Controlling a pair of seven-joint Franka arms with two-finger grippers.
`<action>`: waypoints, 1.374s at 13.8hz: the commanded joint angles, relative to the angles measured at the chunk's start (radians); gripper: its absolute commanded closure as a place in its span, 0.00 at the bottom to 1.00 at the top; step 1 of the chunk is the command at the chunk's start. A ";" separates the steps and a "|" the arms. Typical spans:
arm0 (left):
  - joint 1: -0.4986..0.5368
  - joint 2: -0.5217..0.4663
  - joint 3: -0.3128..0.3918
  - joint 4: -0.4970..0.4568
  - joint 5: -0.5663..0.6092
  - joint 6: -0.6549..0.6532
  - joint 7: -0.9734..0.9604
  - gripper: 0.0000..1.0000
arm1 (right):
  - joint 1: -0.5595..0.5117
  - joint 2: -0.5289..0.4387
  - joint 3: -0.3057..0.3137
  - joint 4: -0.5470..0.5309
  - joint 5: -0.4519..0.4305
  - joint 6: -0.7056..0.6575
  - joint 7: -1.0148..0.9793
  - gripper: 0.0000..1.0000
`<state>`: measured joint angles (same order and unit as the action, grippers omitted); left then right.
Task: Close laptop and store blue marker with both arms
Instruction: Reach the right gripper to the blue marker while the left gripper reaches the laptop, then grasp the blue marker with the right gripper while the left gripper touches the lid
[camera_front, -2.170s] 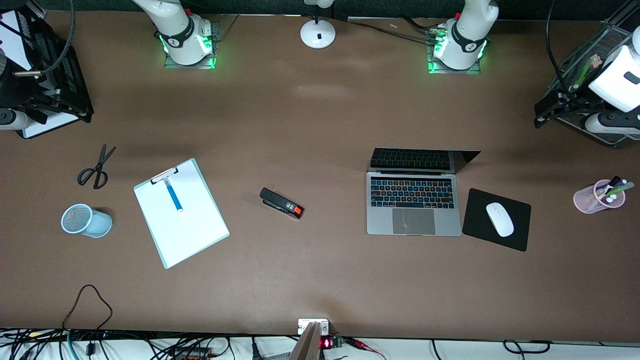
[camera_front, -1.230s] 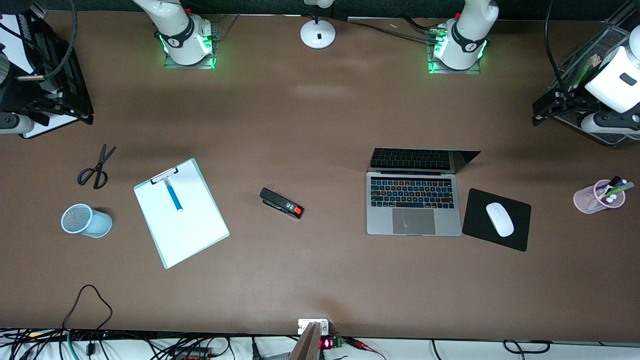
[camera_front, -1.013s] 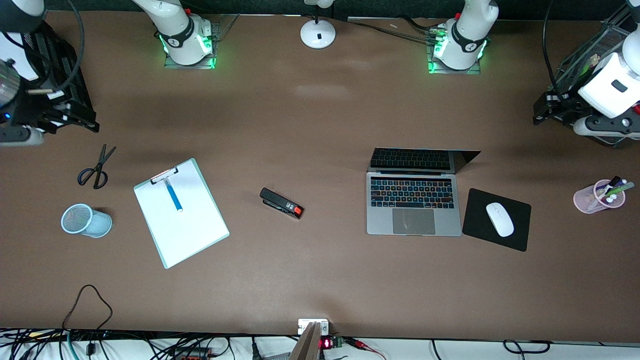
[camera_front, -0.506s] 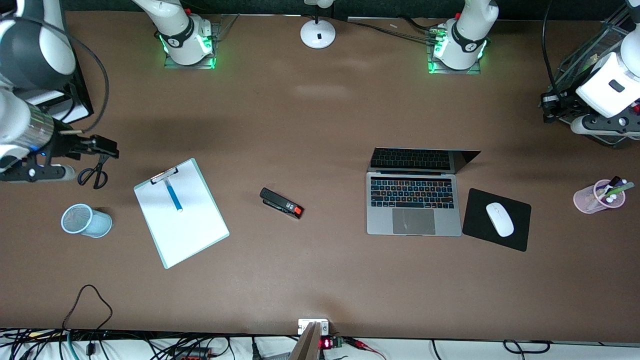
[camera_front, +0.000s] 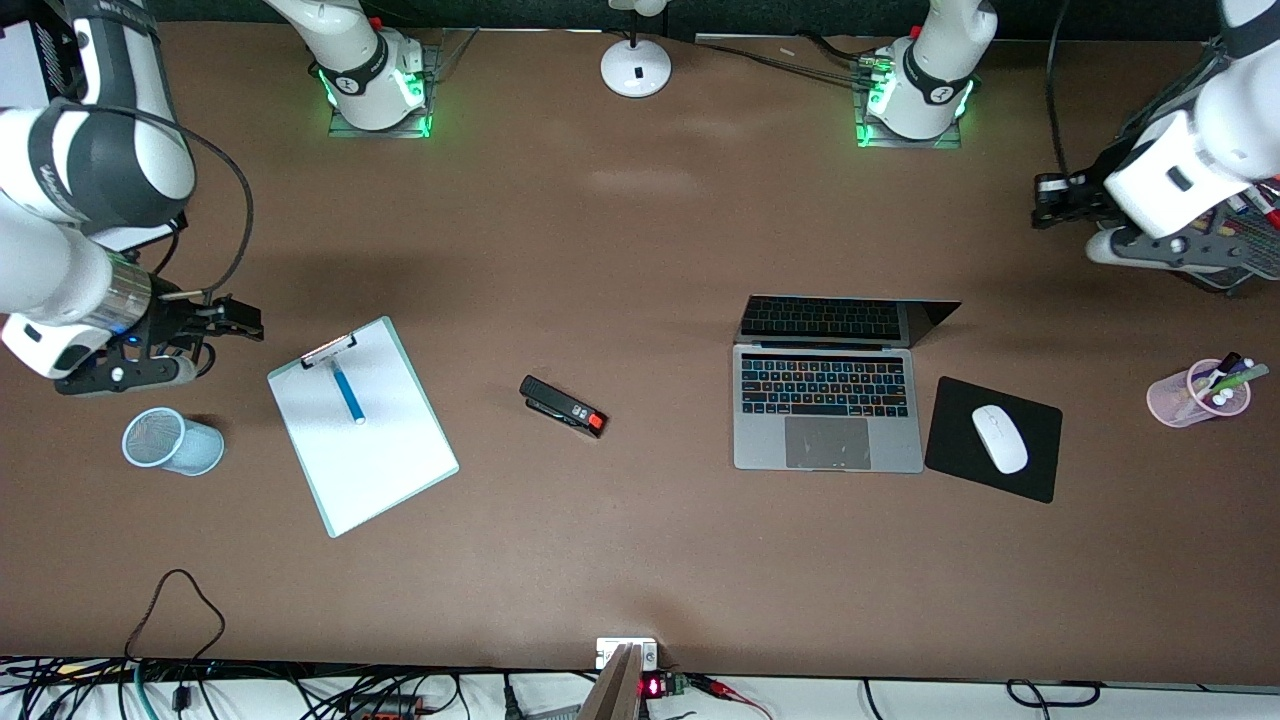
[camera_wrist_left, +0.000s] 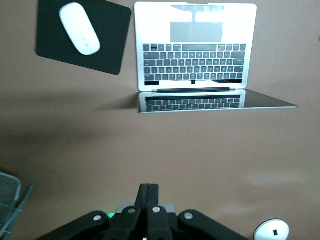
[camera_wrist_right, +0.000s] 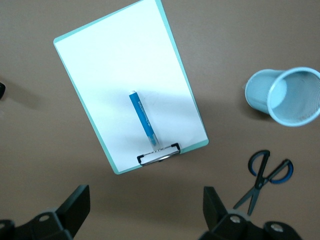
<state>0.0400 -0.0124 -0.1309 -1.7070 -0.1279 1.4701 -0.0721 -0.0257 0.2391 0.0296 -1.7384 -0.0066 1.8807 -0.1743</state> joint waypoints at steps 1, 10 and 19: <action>0.001 -0.023 -0.065 -0.097 -0.021 0.065 -0.081 1.00 | -0.008 0.029 0.006 -0.009 -0.001 0.040 -0.091 0.00; 0.006 -0.047 -0.233 -0.316 -0.021 0.306 -0.238 1.00 | 0.018 0.146 0.007 -0.124 -0.001 0.314 -0.220 0.00; 0.000 -0.041 -0.283 -0.451 -0.019 0.502 -0.244 1.00 | 0.058 0.258 0.007 -0.124 0.000 0.481 -0.390 0.12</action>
<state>0.0358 -0.0232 -0.4072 -2.1101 -0.1322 1.9210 -0.3090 0.0143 0.4794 0.0373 -1.8593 -0.0069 2.3181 -0.5073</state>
